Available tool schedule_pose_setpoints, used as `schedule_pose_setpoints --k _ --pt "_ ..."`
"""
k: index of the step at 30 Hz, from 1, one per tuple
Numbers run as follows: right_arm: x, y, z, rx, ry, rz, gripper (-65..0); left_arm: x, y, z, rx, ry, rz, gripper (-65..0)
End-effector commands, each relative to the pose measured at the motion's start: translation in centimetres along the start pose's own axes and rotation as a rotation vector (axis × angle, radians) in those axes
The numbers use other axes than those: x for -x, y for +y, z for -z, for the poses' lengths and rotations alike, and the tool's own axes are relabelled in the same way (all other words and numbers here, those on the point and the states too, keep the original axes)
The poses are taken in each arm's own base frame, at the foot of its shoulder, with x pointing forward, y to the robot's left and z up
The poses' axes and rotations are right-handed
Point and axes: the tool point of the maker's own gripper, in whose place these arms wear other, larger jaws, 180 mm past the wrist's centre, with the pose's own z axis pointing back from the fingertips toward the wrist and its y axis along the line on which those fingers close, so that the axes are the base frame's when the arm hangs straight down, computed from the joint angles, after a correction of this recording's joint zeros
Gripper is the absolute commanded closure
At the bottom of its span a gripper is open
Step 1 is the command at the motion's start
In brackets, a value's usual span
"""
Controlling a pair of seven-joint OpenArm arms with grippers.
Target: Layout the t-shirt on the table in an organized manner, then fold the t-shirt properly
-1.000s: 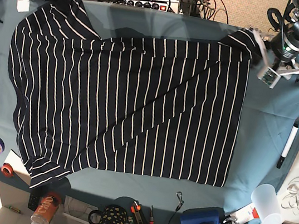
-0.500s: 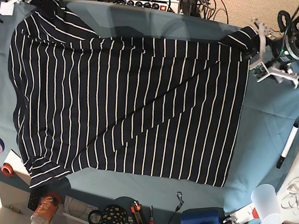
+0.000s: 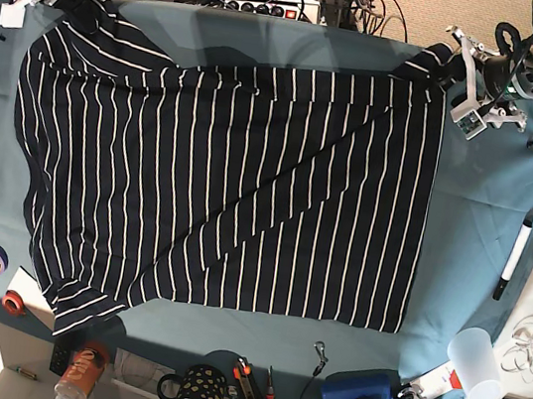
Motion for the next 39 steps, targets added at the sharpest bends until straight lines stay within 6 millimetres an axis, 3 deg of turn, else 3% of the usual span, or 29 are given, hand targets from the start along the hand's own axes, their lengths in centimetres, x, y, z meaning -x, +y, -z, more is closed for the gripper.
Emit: schedule_pose_setpoints --k 1,8,11,14,21,24,29,32,36,39 --pt "-1.2 0.4 -0.5 -0.010 -0.031 -0.026 0.0 -0.8 -0.3 -0.4 0.019 -0.032 0.017 -32.0" --pt "-1.2 0.4 -0.5 -0.010 -0.031 -0.026 0.0 -0.8 -0.6 -0.4 0.036 -0.033 0.005 -31.7" --pt "-1.2 0.4 -0.5 -0.010 -0.031 -0.026 0.0 -1.1 -0.9 -0.4 0.051 -0.049 -0.004 -21.7" --pt "-1.2 0.4 -0.5 -0.010 -0.031 -0.026 0.0 -1.9 -1.6 -0.5 0.092 -0.093 -0.031 -1.0" --pt "-1.8 0.3 -0.6 -0.006 -0.028 -0.046 0.0 -3.3 -1.6 -1.2 0.088 -0.139 -0.025 0.0" --pt "-4.1 0.3 -0.6 -0.007 -0.046 -0.103 0.0 -4.9 0.5 -3.2 -0.010 -0.189 -0.010 0.0" --pt "-9.9 1.6 0.1 -0.039 -0.139 -0.218 0.0 -8.8 5.8 -9.3 -0.248 -0.351 0.031 0.0" --pt "-13.0 2.8 0.4 -0.065 -0.217 -0.264 0.0 -10.2 7.2 -12.0 -0.295 -0.454 0.010 0.0" --pt "-15.3 3.1 -0.5 -0.061 -0.306 -0.278 0.0 -9.7 6.1 -11.7 -0.223 -0.436 -0.018 0.0" --pt "-16.2 2.2 -2.9 -0.015 -0.376 -0.270 0.0 -8.9 5.8 -11.5 -0.212 -0.407 -0.035 0.0"
